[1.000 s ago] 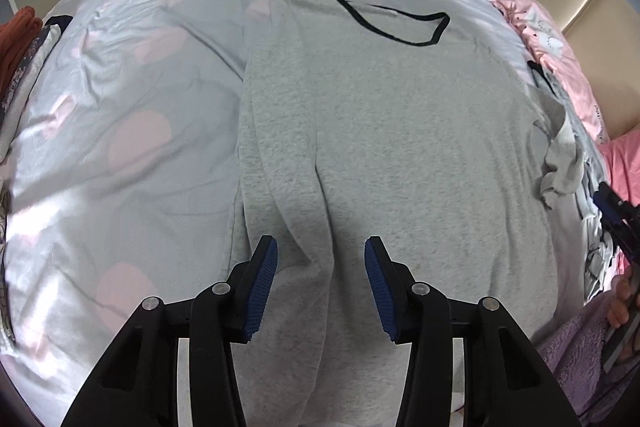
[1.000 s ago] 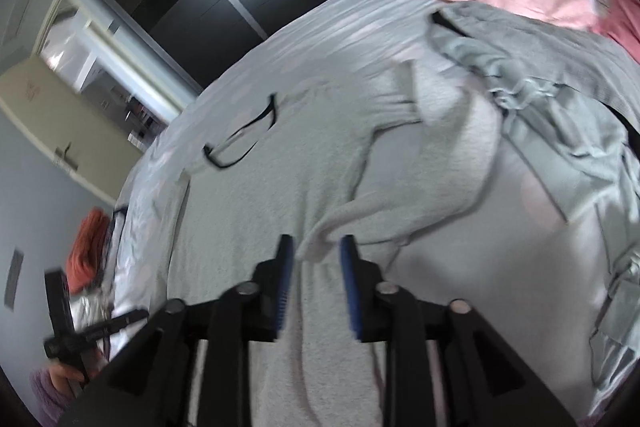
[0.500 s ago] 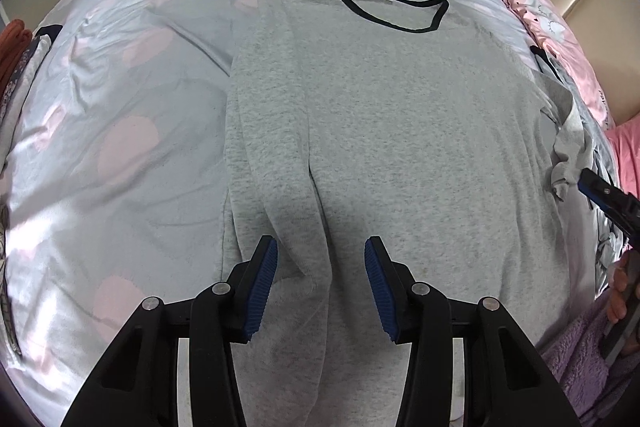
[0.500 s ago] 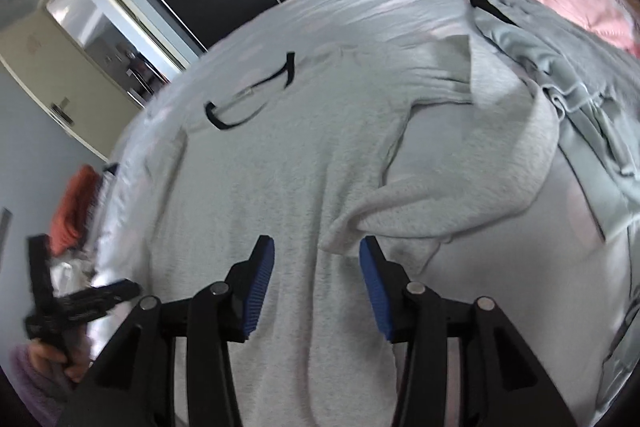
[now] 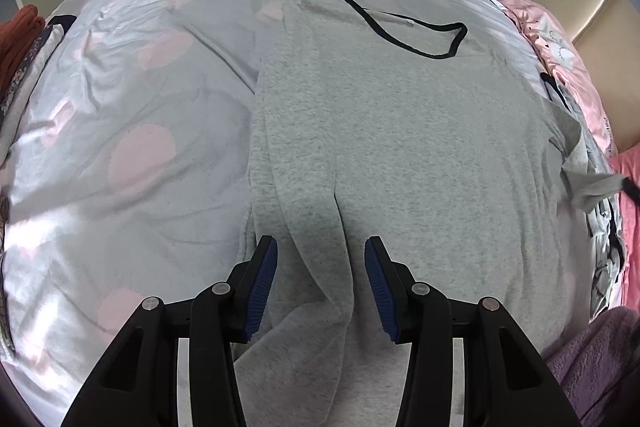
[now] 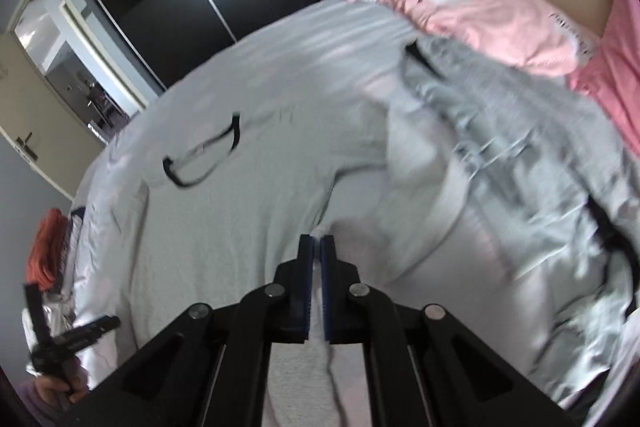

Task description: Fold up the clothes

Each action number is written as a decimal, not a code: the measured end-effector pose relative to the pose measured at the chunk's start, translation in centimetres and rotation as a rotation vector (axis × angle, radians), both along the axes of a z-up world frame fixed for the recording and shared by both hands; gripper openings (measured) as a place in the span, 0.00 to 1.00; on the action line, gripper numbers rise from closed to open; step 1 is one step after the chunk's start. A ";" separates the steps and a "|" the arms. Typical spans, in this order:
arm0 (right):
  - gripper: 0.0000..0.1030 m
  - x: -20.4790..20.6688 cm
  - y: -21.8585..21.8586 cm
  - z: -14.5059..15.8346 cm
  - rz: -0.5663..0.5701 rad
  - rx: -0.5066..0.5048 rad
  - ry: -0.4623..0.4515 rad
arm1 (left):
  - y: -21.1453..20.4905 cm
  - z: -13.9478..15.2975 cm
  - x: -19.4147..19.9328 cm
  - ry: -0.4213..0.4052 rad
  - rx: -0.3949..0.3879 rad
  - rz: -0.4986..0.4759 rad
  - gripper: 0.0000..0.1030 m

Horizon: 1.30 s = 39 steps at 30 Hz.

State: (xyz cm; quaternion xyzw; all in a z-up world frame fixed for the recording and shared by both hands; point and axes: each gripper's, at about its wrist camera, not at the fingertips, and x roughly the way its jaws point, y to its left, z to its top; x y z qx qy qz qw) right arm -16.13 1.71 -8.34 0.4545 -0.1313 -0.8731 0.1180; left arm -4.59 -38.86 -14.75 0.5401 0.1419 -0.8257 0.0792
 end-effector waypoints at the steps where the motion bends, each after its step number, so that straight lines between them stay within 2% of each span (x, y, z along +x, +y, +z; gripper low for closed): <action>1: 0.03 -0.5 1.2 1.4 -0.006 0.007 0.004 | 0.0 0.0 -0.1 0.003 0.000 -0.003 0.46; 8: 0.03 -5.1 8.8 10.1 -0.064 0.114 -0.004 | -0.4 0.2 -0.5 0.017 0.000 -0.001 0.46; 11: 0.03 -7.0 13.1 12.6 -0.143 0.160 0.005 | -0.8 0.1 -0.8 0.010 0.002 0.012 0.46; 13: 0.03 -8.4 16.4 13.1 -0.215 0.195 -0.004 | -1.0 0.0 -0.9 0.005 0.000 0.020 0.46; 15: 0.03 -9.4 19.7 12.3 -0.275 0.207 -0.030 | -1.1 -0.2 -1.1 0.001 -0.002 0.027 0.46; 20: 0.03 -11.8 26.0 7.2 -0.341 0.291 -0.040 | -1.1 -0.7 -1.8 -0.006 -0.033 0.031 0.46; 26: 0.03 -15.3 29.5 1.3 -0.389 0.311 -0.096 | -1.2 -1.1 -2.5 -0.020 -0.033 0.033 0.46; 31: 0.08 -16.3 30.1 -0.6 -0.378 0.269 -0.107 | -0.9 -1.4 -3.1 -0.028 -0.050 0.033 0.46; 32: 0.10 -16.0 30.5 -0.6 -0.392 0.251 -0.110 | -0.9 -1.5 -3.2 -0.027 -0.053 0.031 0.46; 33: 0.17 -15.7 30.8 -0.6 -0.406 0.233 -0.112 | -0.9 -1.6 -3.2 -0.025 -0.053 0.029 0.46; 34: 0.21 -15.1 31.4 -0.7 -0.422 0.179 -0.126 | -0.9 -1.6 -3.1 -0.023 -0.053 0.029 0.46; 36: 0.23 -13.8 32.3 -1.2 -0.434 0.066 -0.159 | -1.0 -1.5 -3.0 -0.015 -0.049 0.031 0.46; 39: 0.27 -11.9 32.3 -2.9 -0.430 -0.052 -0.225 | -1.1 -1.1 -2.8 0.002 -0.043 0.032 0.46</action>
